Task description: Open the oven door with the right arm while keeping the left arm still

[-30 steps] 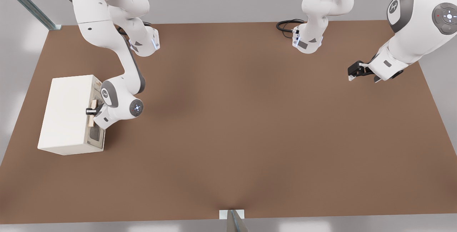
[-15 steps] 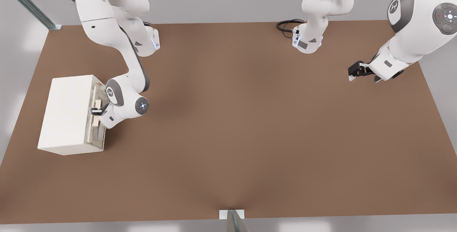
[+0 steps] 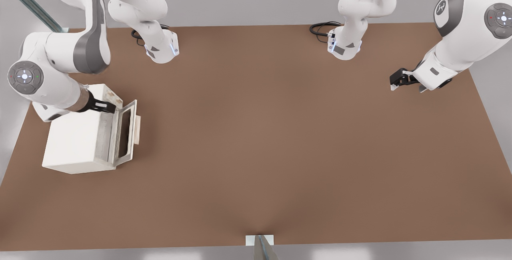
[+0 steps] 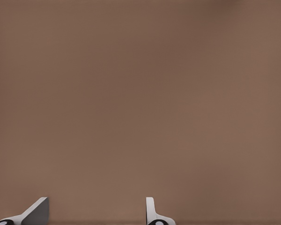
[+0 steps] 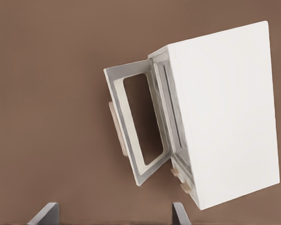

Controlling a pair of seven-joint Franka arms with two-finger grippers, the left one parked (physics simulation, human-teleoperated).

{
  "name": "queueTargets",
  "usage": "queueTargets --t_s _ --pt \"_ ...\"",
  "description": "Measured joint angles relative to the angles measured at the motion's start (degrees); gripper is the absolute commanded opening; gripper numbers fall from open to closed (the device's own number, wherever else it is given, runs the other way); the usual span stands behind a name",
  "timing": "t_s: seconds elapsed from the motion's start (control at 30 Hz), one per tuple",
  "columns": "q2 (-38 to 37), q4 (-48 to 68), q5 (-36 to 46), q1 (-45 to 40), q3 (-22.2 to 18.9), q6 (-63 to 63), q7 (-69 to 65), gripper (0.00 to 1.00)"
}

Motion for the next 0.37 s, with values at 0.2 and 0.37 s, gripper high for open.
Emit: queueTargets --t_s 0.2,0.37 --pt "-0.7 -0.7 2.4 0.1 0.0 -1.0 -5.2 1.00" --pt "-0.8 -0.9 2.6 0.0 0.0 -1.3 -8.4 1.00"
